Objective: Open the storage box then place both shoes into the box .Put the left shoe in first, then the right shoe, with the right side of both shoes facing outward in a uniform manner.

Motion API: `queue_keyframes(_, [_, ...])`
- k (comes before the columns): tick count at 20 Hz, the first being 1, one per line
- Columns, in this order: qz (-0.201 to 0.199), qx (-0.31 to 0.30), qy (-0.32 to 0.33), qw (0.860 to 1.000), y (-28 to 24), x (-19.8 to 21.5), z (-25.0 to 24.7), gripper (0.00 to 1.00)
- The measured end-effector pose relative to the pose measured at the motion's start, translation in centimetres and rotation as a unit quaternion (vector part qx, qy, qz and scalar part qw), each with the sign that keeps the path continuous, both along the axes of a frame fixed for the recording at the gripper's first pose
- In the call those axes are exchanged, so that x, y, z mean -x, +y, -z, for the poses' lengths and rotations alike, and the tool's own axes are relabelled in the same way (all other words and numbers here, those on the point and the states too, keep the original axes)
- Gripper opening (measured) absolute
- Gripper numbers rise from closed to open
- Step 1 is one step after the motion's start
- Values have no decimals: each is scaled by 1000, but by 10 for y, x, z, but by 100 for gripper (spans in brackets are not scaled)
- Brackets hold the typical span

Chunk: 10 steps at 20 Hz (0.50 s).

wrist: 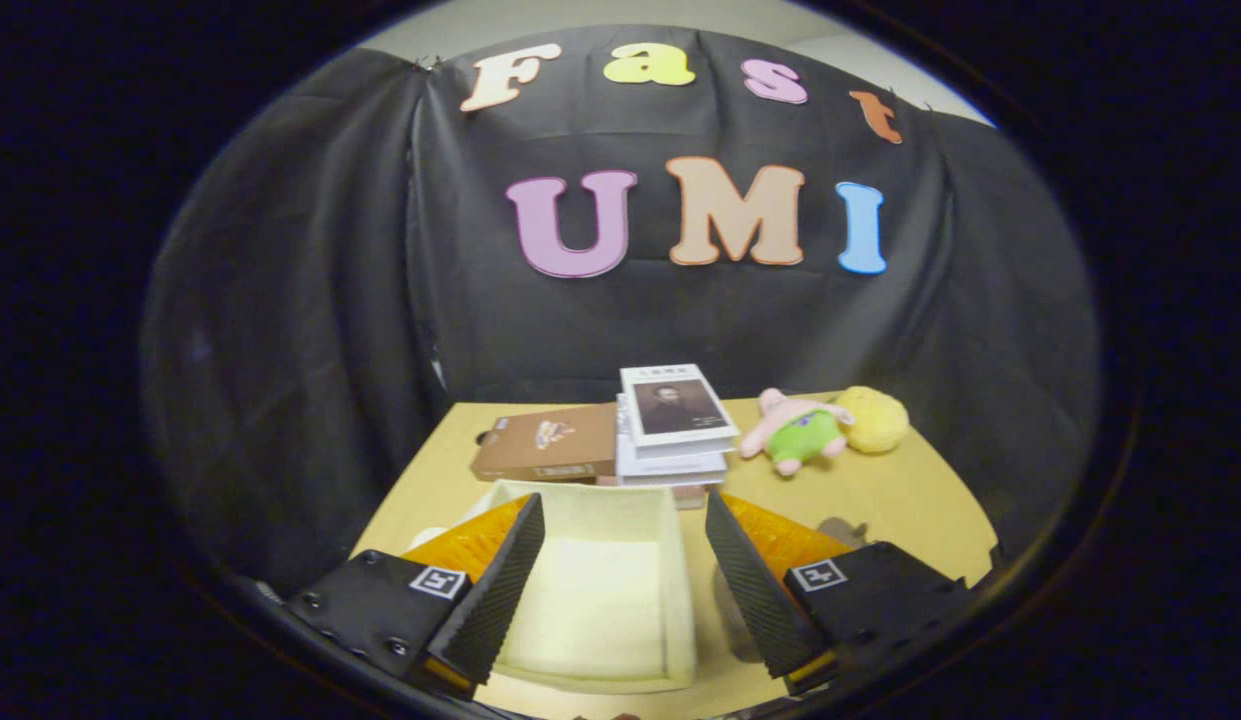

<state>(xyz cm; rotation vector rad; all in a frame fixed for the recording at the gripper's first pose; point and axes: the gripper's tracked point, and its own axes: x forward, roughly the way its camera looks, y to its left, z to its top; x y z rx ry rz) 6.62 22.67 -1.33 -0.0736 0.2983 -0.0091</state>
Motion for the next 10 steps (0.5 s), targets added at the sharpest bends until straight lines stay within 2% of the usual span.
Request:
queue_keyframes(4, [56, 49, 55, 996, -96, -14, 33, 100])
queue_keyframes(10, [90, 93, 201, 971, -173, -14, 124, 100])
